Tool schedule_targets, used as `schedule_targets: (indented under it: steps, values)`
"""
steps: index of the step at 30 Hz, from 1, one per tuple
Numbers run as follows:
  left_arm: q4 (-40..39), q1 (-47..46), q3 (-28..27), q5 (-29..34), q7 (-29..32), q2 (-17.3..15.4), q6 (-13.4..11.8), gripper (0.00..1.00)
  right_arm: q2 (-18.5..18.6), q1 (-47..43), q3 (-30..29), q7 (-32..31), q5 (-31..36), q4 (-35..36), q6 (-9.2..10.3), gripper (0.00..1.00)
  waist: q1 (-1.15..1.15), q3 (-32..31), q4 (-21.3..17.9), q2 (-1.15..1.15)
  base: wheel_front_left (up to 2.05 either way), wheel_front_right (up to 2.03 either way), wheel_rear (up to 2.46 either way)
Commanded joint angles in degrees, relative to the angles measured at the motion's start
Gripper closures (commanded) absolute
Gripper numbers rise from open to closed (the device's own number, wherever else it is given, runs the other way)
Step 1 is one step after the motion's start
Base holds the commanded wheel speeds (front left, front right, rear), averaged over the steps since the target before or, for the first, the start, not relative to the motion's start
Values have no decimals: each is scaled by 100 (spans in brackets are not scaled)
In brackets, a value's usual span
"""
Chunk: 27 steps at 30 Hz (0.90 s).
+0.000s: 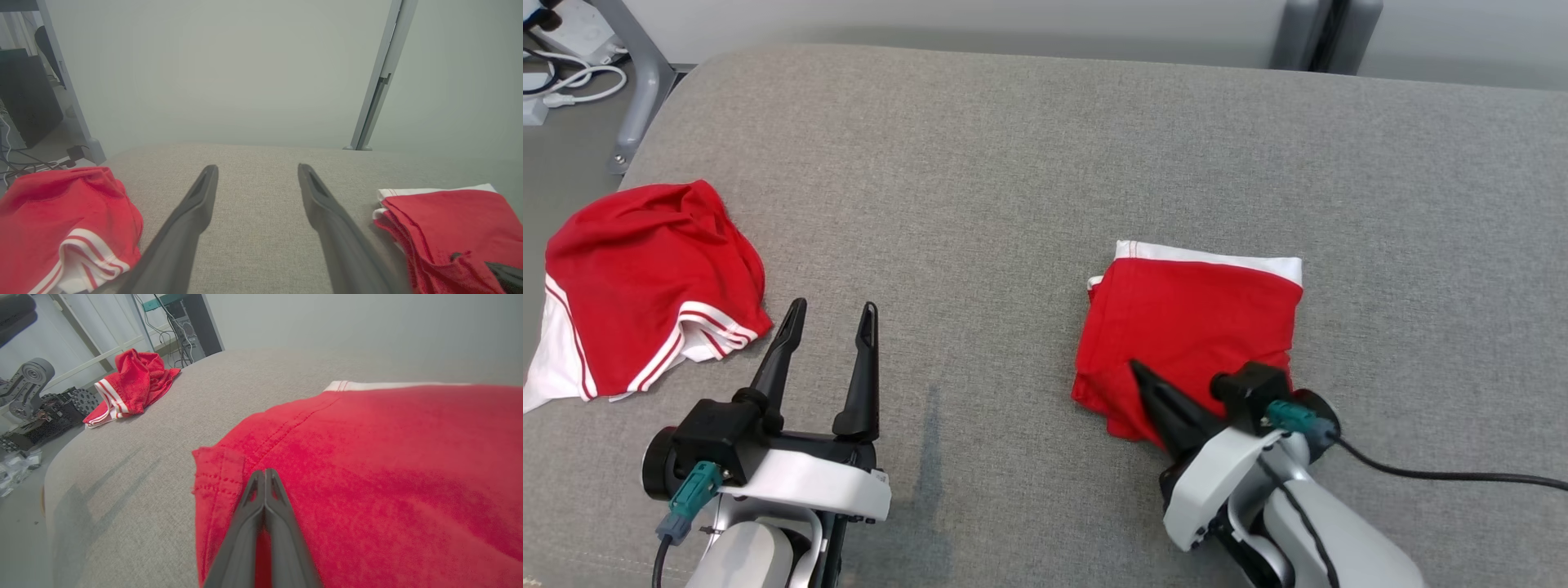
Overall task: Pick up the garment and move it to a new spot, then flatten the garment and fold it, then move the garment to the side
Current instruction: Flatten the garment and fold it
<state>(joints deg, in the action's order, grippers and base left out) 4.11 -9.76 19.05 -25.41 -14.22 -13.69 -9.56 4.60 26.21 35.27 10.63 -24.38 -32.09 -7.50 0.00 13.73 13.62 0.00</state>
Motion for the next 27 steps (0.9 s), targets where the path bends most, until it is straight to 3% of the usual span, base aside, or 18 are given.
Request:
schedule_targets:
  steps: [1,7,12,16,21,22,23,24,25,26,27]
  values:
    - [12,-82,-19,-32,-37,-6,34,0,47,50,156,43,-45,-43,2,100,0,-2,-9,0,0,0,0]
    - [50,-49,-19,-17,-55,1,24,0,156,0,804,122,-252,-59,2,100,0,-54,-105,0,0,0,0]
    - [41,35,-19,0,-46,-53,-21,0,252,-133,873,228,-338,193,2,100,0,-142,-256,0,0,0,0]
    - [31,100,-33,8,1,-137,-61,0,407,-351,427,354,-307,708,2,100,0,-298,-466,0,0,0,0]
    - [-36,189,-39,18,74,-214,-117,0,490,-643,-557,383,-50,1083,2,100,0,-482,-673,0,0,0,0]
    - [-50,205,-29,31,102,-244,-109,0,494,-715,-772,358,-3,1142,2,89,0,-519,-713,0,0,0,0]
    - [-70,214,-22,38,107,-255,-120,0,501,-775,-971,340,56,1207,2,67,0,-555,-749,0,0,0,0]
    - [-86,228,-18,45,127,-273,-126,0,519,-831,-1185,327,155,1255,2,52,0,-595,-779,0,0,0,0]
    - [-86,228,-18,45,127,-273,-126,0,519,-831,-1185,327,155,1255,2,52,0,-595,-779,0,0,0,0]
    - [-107,250,-21,48,137,-289,-145,0,514,-911,-1402,294,212,1302,2,2,0,-634,-809,0,0,0,0]
    - [-127,276,-18,54,154,-306,-165,0,504,-987,-1598,273,284,1352,2,0,0,-673,-840,0,0,0,0]
